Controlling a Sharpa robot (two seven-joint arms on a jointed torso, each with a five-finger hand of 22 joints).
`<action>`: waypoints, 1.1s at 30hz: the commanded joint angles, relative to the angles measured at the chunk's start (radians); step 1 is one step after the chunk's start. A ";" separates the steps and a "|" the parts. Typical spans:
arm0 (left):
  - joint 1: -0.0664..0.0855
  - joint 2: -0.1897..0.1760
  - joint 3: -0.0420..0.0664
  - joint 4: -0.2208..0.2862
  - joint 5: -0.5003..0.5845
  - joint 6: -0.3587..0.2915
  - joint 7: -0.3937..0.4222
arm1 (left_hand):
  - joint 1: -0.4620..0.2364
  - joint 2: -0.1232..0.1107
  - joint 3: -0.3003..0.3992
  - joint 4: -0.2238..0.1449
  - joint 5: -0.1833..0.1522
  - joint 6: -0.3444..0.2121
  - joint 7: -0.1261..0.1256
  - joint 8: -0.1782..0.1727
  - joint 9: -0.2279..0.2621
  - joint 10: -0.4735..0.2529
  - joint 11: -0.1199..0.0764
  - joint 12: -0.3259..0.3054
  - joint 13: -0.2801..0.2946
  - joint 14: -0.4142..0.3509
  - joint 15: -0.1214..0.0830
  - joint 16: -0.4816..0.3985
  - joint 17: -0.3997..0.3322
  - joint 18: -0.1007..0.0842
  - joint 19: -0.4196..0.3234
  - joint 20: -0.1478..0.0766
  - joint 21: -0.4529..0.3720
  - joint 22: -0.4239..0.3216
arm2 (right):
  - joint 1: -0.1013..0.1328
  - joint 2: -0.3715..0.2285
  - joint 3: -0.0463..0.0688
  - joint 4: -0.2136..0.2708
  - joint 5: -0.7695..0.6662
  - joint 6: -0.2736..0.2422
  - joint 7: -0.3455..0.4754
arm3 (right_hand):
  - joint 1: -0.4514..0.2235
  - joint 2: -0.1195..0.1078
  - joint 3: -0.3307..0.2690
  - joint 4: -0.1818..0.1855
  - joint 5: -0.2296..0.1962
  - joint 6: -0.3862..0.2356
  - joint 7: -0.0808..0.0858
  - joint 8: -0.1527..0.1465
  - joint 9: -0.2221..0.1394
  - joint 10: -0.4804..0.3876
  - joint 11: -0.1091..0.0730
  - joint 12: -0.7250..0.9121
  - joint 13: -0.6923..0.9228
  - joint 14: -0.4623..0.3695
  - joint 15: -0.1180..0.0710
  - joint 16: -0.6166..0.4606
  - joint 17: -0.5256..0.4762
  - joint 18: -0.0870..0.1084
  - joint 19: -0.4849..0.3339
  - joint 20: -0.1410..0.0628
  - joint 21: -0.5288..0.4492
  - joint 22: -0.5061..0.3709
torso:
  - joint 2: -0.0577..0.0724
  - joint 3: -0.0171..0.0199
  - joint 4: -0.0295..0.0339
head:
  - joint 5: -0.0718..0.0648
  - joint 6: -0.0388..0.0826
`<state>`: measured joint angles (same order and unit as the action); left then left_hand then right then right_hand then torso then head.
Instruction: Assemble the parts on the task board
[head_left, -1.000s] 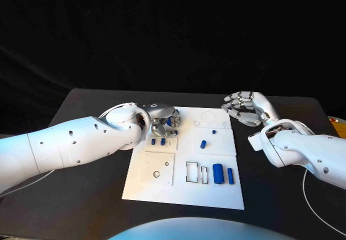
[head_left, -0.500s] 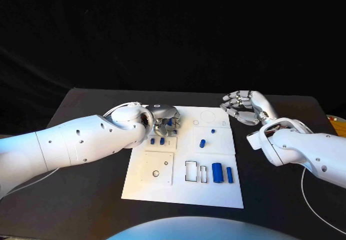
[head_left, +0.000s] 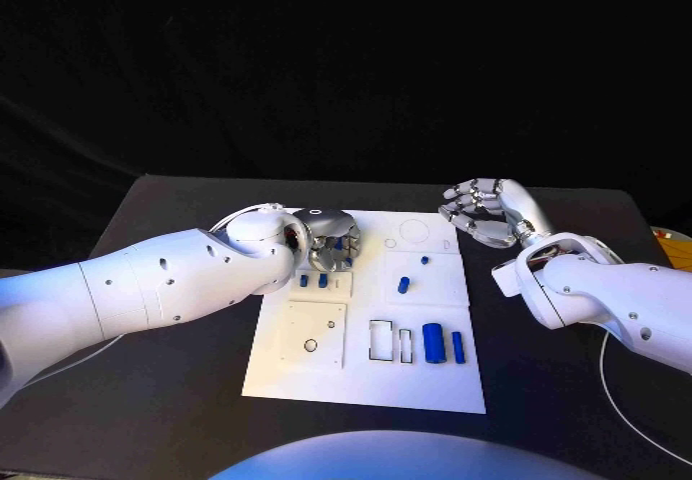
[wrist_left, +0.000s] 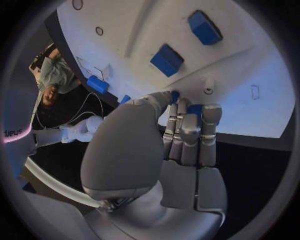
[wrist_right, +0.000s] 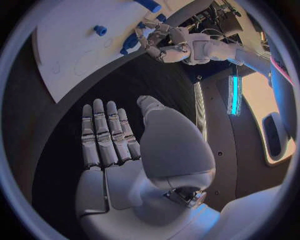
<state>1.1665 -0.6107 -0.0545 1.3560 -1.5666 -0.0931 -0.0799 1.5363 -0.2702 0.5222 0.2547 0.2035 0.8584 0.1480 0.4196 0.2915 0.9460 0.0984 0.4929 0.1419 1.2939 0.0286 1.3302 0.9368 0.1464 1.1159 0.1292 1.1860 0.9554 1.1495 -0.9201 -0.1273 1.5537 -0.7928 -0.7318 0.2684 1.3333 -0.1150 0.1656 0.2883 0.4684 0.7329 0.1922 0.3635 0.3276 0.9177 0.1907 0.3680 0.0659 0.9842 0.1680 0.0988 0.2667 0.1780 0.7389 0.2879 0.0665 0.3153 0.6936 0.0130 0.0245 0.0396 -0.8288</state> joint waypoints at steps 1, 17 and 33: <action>-0.007 0.005 -0.004 -0.005 -0.006 0.030 -0.002 | 0.009 0.002 0.008 -0.002 -0.004 0.011 0.001 -0.006 -0.002 0.014 -0.001 -0.007 -0.005 0.007 0.000 0.007 0.002 -0.007 0.007 0.001 0.008 0.007 | -0.001 0.001 0.000 0.002 -0.009 0.014 0.004 | 0.000 0.002 0.000 -0.005 0.003 -0.005 0.067 0.004 -0.001 -0.002 0.007 0.002 -0.001 -0.003 -0.001 -0.004 -0.001 0.002 -0.008 -0.001 0.000 -0.001 | -0.001 0.0002 0.0005 | -0.001 -0.002; -0.011 0.009 -0.006 -0.014 -0.005 0.021 0.007 | 0.026 0.026 0.062 -0.048 -0.009 0.085 -0.010 -0.013 -0.003 0.107 -0.025 -0.027 -0.008 0.066 -0.023 0.058 0.069 -0.026 0.067 -0.014 0.089 0.110 | -0.001 0.005 0.000 -0.002 -0.009 0.015 0.005 | 0.000 0.002 0.000 -0.005 0.003 -0.005 0.067 0.004 -0.001 -0.002 0.007 0.002 -0.001 -0.003 -0.001 -0.004 -0.001 0.002 -0.008 -0.001 0.000 -0.001 | -0.005 0.0004 0.0003 | -0.004 -0.005; -0.016 -0.048 0.012 0.060 0.026 -0.045 0.037 | 0.000 0.017 0.088 -0.070 -0.010 0.109 -0.005 -0.038 -0.004 0.153 -0.021 -0.094 -0.018 0.076 -0.020 0.061 0.063 -0.030 0.077 -0.012 0.110 0.135 | -0.013 0.007 0.000 -0.009 -0.009 0.014 0.009 | 0.000 0.003 0.001 -0.004 0.003 -0.004 0.067 0.005 -0.001 -0.001 0.007 0.002 -0.001 -0.002 -0.001 -0.004 -0.002 0.002 -0.007 -0.001 0.001 -0.002 | -0.014 -0.0023 0.0052 | -0.002 0.002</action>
<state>1.1494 -0.6543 -0.0455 1.4042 -1.5590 -0.1222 -0.0605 1.5431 -0.2540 0.6035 0.1847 0.1947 0.9592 0.1444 0.3849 0.2856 1.0942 0.0785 0.4025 0.1249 1.3652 0.0073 1.3856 1.0006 0.1312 1.1866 0.1181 1.2898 1.0891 1.1371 -0.9139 -0.1274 1.5450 -0.7929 -0.7300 0.2694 1.3333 -0.1150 0.1656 0.2883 0.4683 0.7329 0.1922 0.3634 0.3277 0.9177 0.1907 0.3680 0.0659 0.9843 0.1680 0.0988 0.2654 0.1780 0.7389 0.2879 0.0665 0.3140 0.6834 0.0111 0.0277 0.0370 -0.8272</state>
